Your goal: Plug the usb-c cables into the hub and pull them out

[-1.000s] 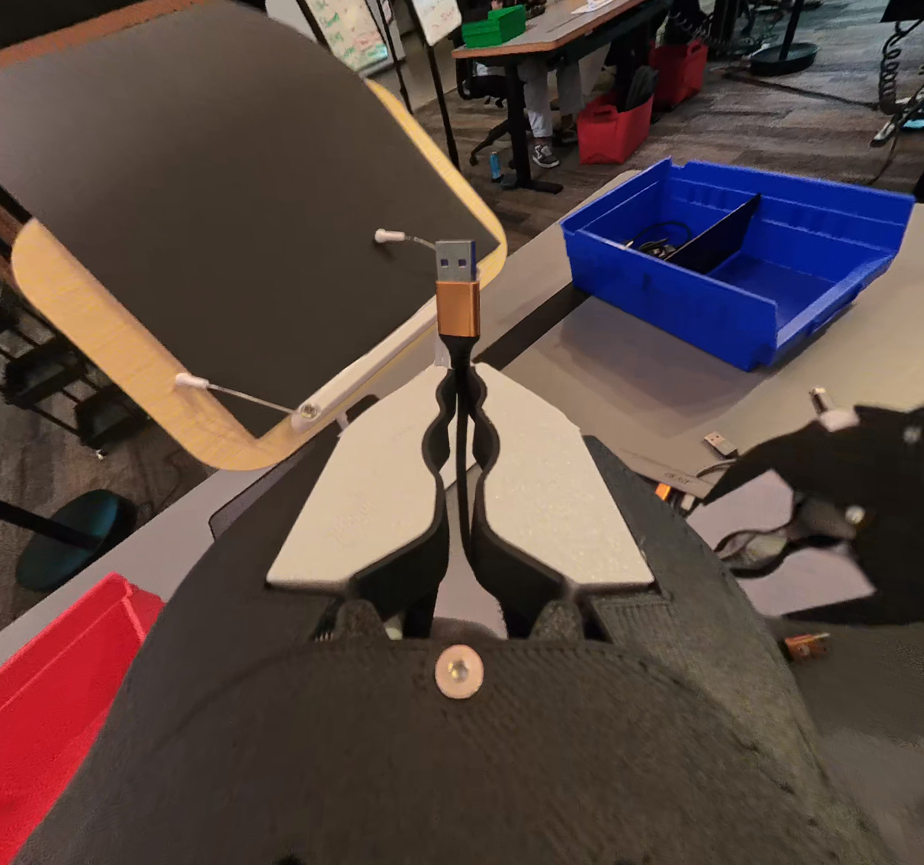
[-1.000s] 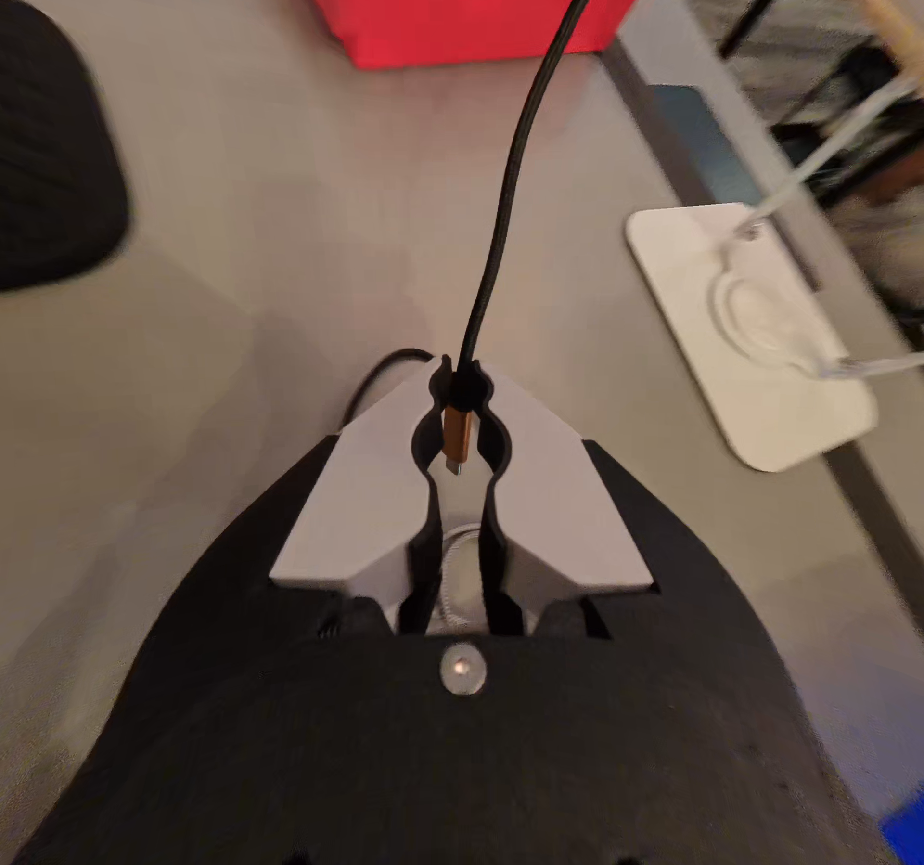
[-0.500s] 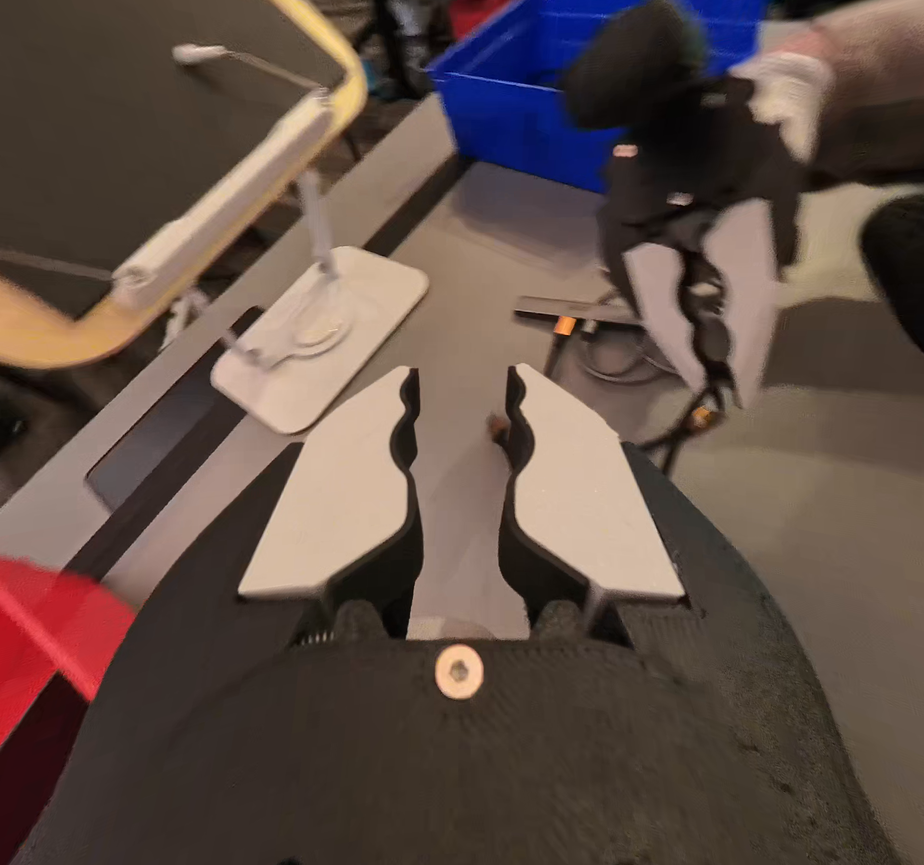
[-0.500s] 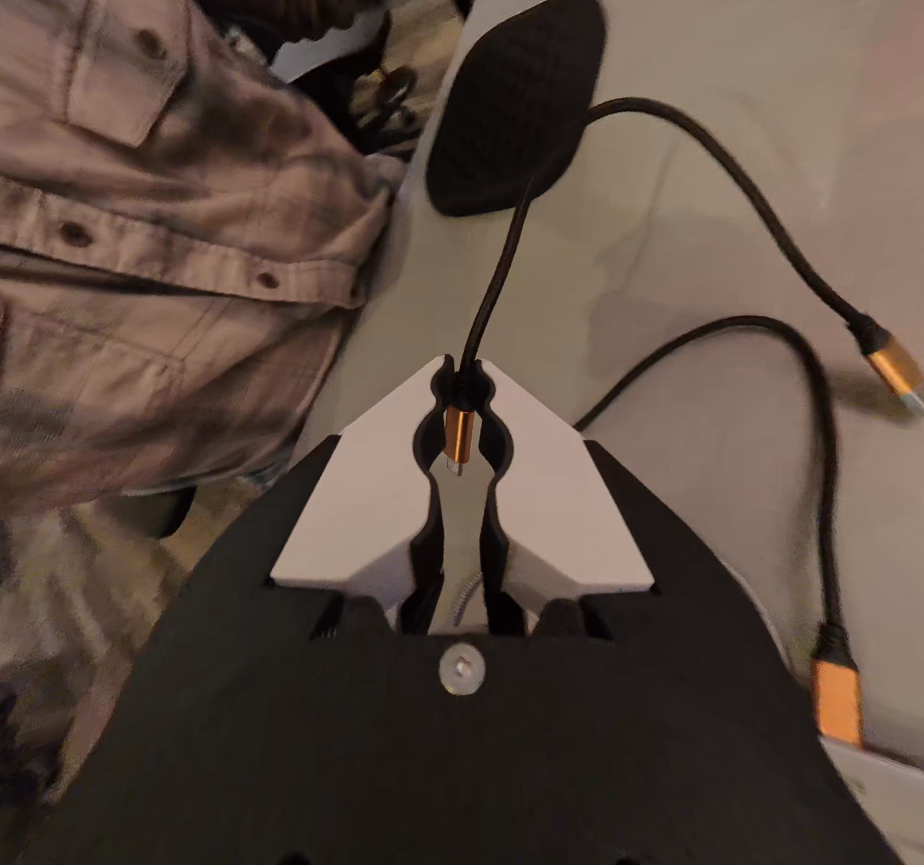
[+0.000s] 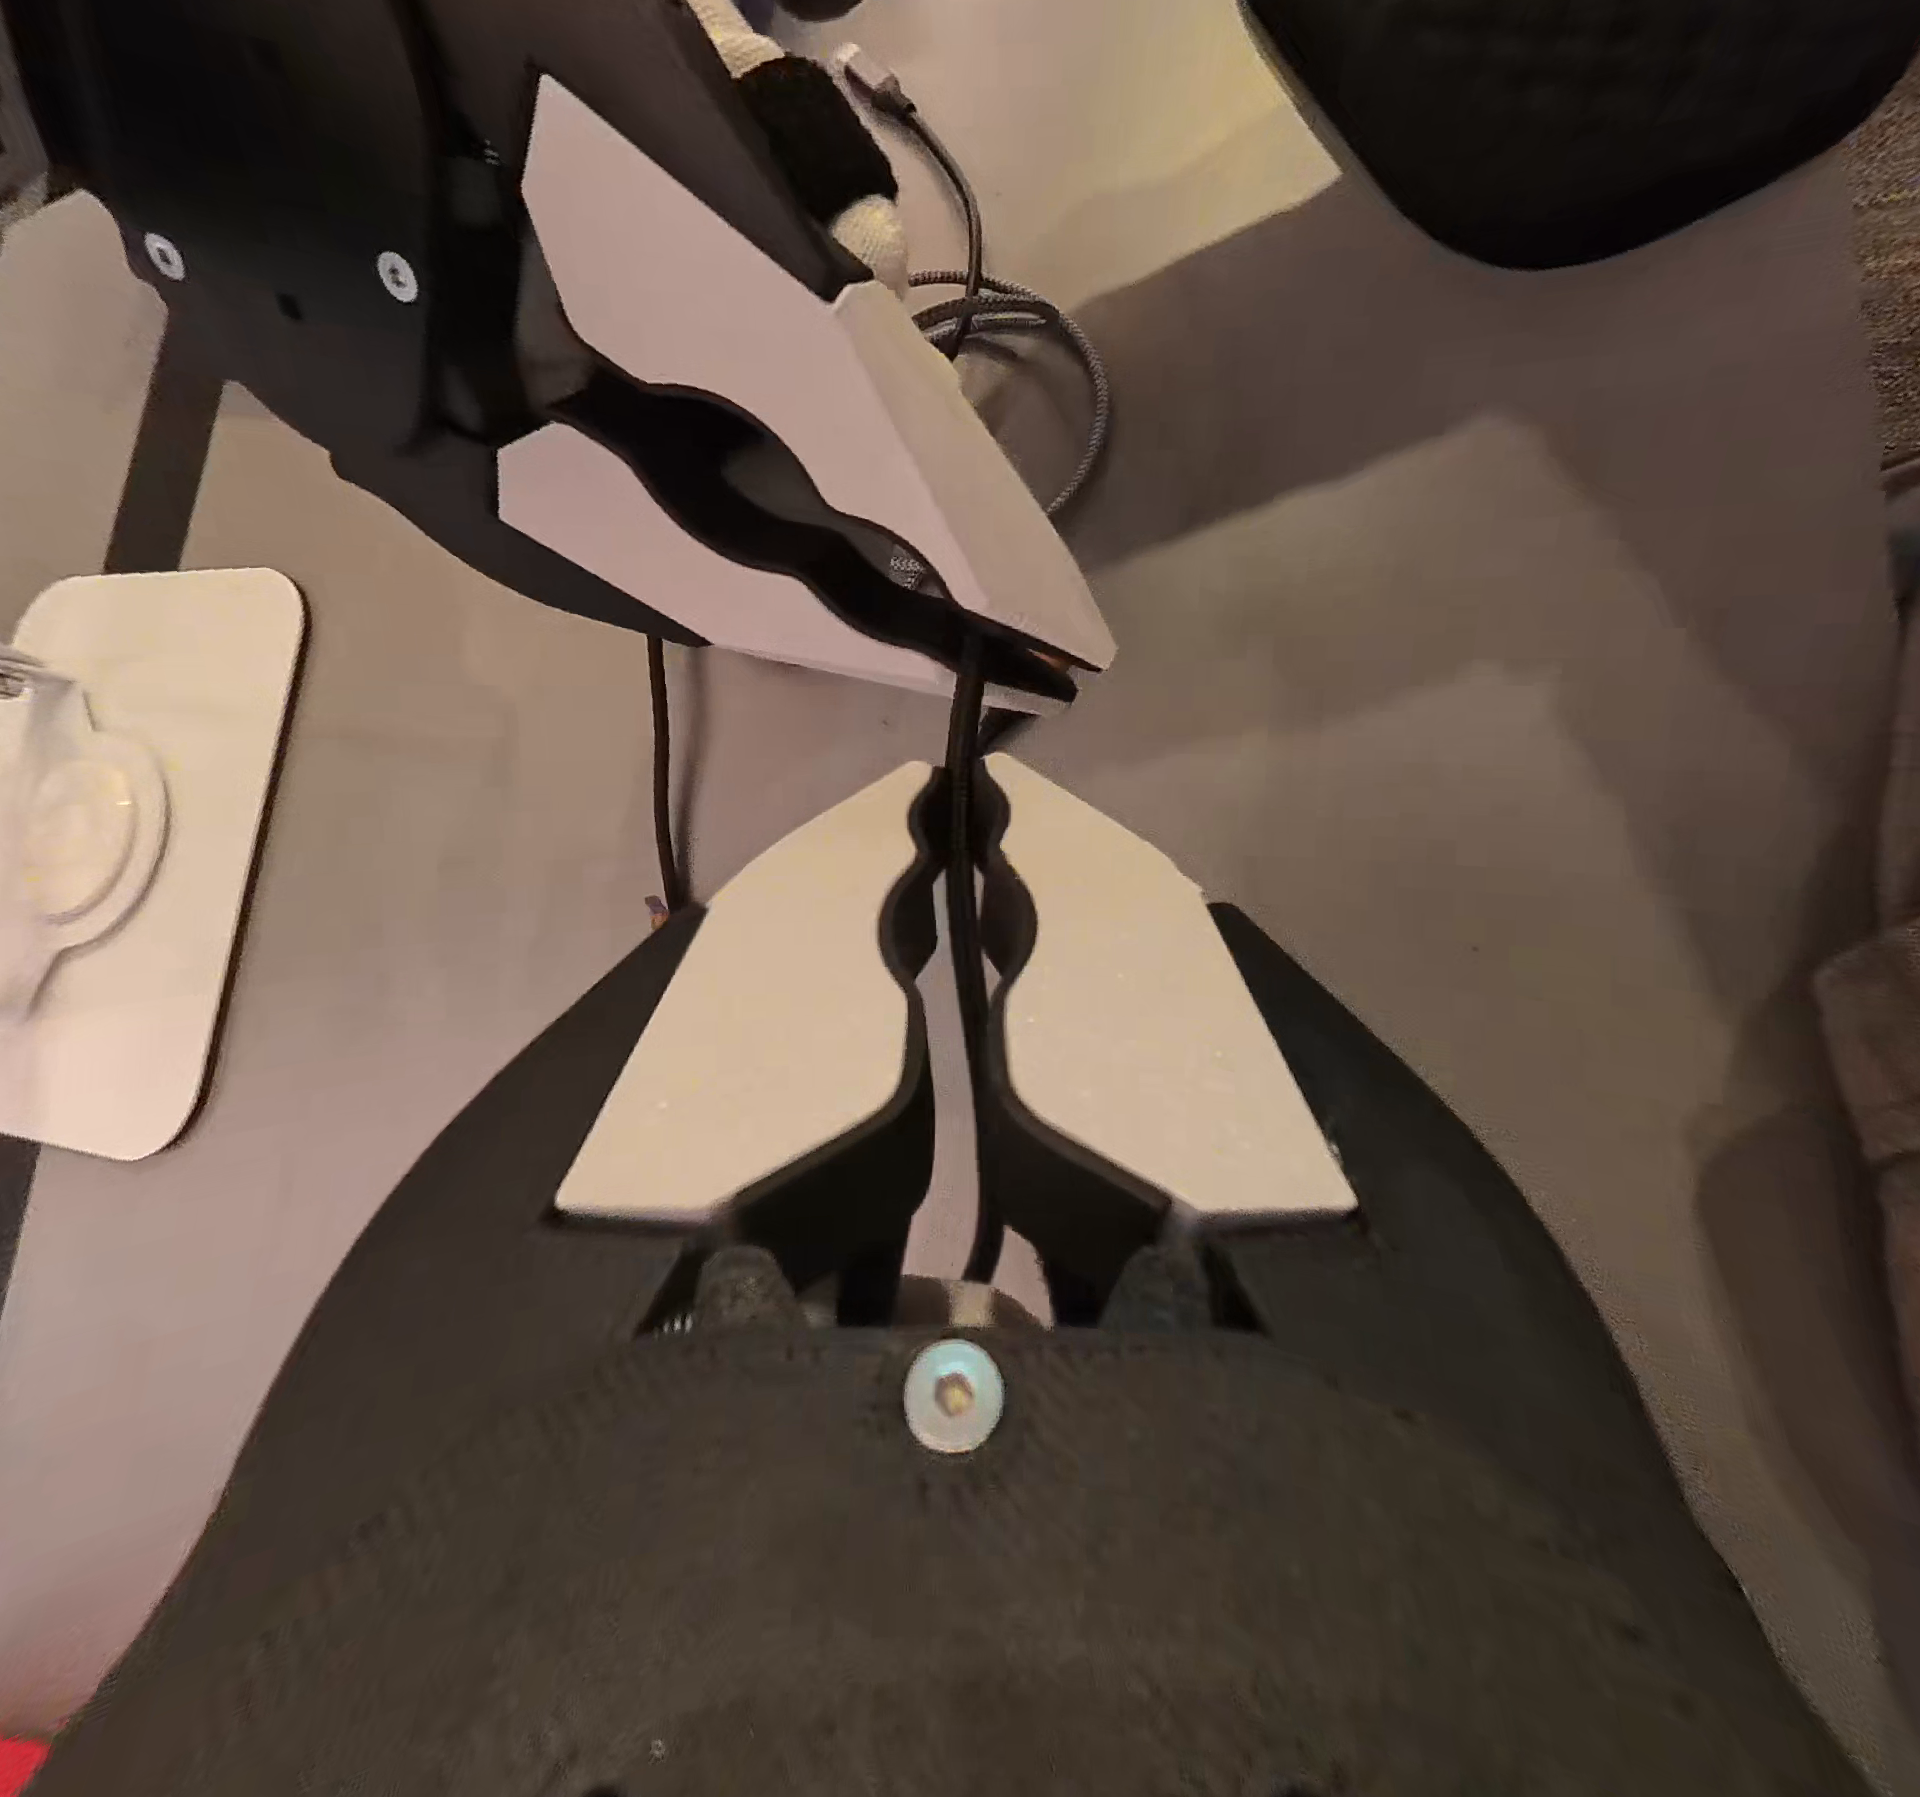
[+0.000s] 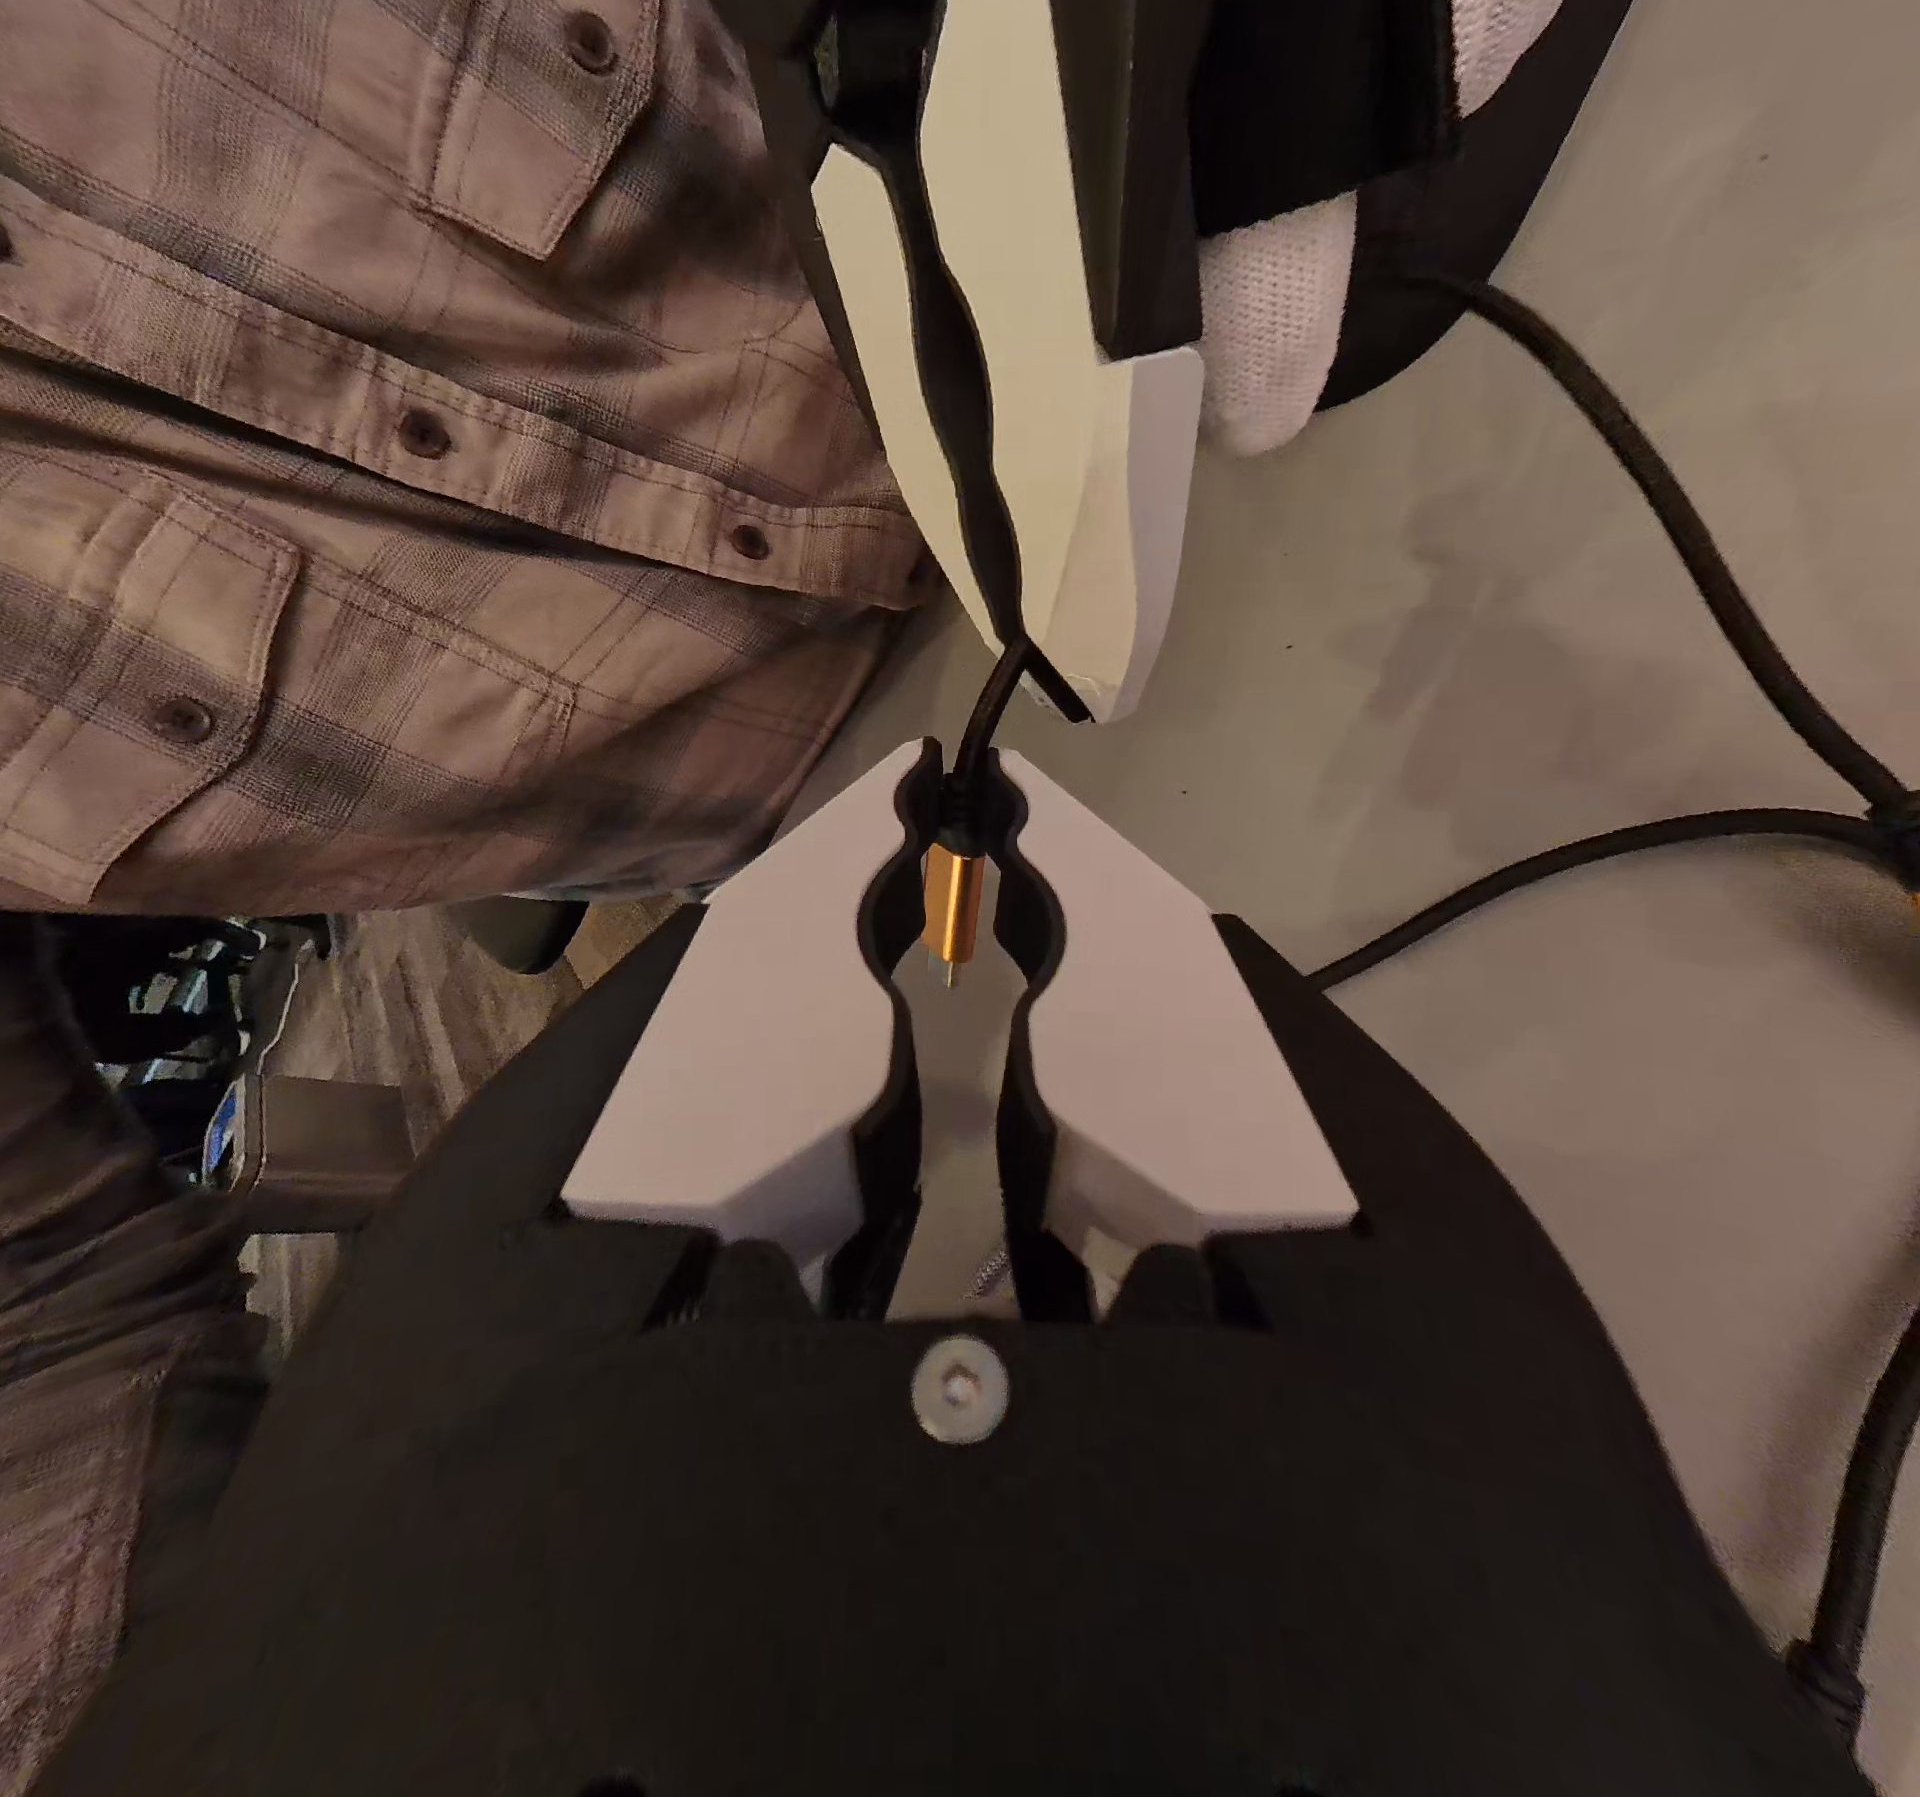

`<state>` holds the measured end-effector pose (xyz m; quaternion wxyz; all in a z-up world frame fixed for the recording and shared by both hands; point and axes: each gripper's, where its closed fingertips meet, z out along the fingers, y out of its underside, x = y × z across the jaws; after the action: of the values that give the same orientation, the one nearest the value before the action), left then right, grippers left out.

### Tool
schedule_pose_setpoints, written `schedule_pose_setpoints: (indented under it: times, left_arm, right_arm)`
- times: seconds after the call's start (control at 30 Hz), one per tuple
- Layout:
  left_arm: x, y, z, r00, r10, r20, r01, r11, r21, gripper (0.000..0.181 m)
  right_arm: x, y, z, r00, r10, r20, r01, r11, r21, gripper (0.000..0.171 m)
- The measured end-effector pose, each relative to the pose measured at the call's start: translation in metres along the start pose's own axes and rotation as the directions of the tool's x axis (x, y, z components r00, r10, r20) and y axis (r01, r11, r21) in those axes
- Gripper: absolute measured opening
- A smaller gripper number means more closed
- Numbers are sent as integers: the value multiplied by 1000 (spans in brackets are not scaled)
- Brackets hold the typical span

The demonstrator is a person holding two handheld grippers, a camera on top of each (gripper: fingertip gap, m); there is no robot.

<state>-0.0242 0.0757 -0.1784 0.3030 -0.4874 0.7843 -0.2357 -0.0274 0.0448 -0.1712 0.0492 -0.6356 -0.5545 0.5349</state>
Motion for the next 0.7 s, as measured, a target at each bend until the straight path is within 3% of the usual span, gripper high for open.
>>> schedule_pose_setpoints:
  times: [0.1,0.17,0.27,0.33,0.37,0.47,0.57,0.7]
  left_arm:
    - [-7,7,-1,999,-46,23,47,999,-24,3]
    - [-14,10,-6,991,-133,26,133,991,0,3]
    - [-28,16,-14,962,-270,39,269,963,30,3]
    - [-36,18,-20,942,-334,30,331,941,64,3]
    - [-38,16,-23,944,-328,30,324,941,94,3]
    - [-41,13,-31,951,-304,48,295,946,137,3]
    - [-39,4,-37,960,-269,70,254,951,176,3]
    - [-34,-3,-39,966,-244,88,224,955,193,3]
  right_arm:
    - [16,-7,-7,993,-19,-119,23,999,34,7]
    - [30,-20,-23,948,-50,-313,79,994,81,26]
    - [39,-31,-48,729,-191,-657,246,969,-8,44]
    - [32,-32,-56,579,-254,-775,309,948,-79,46]
    - [29,-32,-58,550,-238,-800,316,947,-64,46]
    - [17,-35,-58,643,-66,-763,342,916,209,36]
    - [12,-39,-69,741,68,-668,344,816,464,30]
    - [6,-43,-59,792,60,-607,347,775,529,30]
